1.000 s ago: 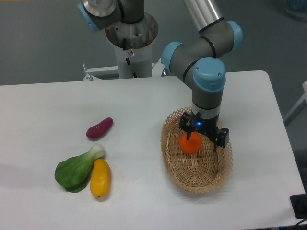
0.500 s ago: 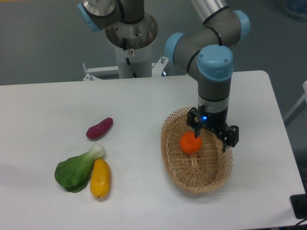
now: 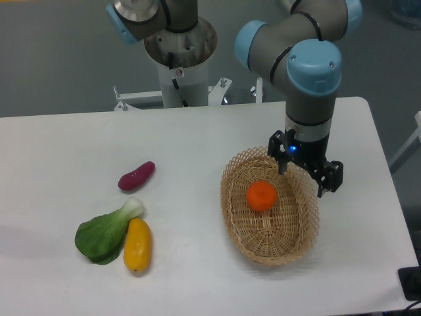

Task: Place the orange in the basket
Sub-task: 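Raise the open gripper up and away from the orange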

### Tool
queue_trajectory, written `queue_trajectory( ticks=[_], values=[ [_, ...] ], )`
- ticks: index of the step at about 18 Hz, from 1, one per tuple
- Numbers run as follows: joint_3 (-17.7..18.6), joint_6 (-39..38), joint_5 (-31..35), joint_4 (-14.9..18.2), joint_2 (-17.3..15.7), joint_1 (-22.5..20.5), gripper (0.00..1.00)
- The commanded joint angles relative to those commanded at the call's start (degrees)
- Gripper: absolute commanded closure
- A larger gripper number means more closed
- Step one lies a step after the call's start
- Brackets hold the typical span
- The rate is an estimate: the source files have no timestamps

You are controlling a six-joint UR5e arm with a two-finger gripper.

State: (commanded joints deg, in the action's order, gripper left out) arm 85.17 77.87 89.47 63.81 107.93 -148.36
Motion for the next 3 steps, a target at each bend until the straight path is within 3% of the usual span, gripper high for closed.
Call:
queue_trajectory(
  ticks=[3],
  values=[
    [-0.1,0.0,0.0,0.0,0.1,0.1,0.0]
  ],
)
